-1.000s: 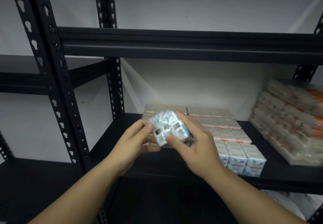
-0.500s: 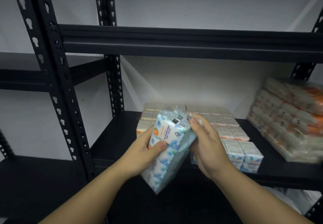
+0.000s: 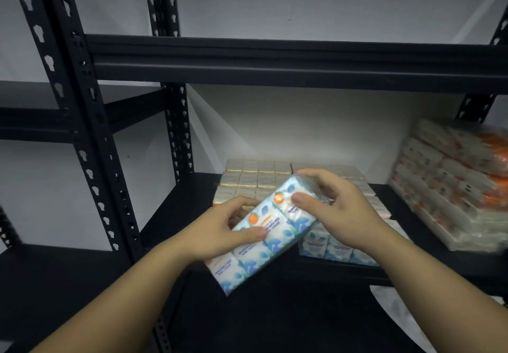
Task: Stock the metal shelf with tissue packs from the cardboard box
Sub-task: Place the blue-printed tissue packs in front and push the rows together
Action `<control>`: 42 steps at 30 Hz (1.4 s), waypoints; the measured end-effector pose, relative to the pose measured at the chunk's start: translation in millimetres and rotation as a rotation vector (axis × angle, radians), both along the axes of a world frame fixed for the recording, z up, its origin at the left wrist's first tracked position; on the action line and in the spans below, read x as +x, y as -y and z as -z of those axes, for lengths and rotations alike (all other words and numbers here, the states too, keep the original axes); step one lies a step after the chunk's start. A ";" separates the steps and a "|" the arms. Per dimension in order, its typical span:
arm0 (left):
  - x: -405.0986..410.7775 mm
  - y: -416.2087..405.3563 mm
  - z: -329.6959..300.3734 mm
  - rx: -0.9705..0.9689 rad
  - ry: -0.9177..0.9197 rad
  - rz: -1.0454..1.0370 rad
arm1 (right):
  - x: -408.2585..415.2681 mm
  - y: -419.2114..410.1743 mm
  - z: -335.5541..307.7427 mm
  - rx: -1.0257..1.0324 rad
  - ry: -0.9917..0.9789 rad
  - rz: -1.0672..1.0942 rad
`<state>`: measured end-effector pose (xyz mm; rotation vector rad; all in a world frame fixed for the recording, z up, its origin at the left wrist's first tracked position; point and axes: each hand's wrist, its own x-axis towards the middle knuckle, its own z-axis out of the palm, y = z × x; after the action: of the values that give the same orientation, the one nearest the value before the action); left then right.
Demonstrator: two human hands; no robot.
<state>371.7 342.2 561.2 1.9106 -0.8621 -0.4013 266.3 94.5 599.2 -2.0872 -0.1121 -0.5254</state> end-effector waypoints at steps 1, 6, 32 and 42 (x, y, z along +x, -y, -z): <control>5.7 -7.6 2.5 0.047 -0.024 0.008 | 1.3 4.6 4.8 0.045 0.010 -0.005; 31.6 -39.7 11.2 0.138 -0.031 -0.019 | 12.3 16.5 39.6 0.168 -0.070 -0.102; 66.1 -16.9 77.8 0.217 0.501 -0.258 | 26.0 64.1 87.2 -0.691 -0.287 0.312; 63.2 8.3 62.3 0.546 0.737 -0.245 | -0.1 94.4 82.5 -0.721 -0.362 0.281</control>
<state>434.9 333.9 498.9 2.7056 -1.0246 0.2799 266.2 0.2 516.7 -2.8955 0.2431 -0.2767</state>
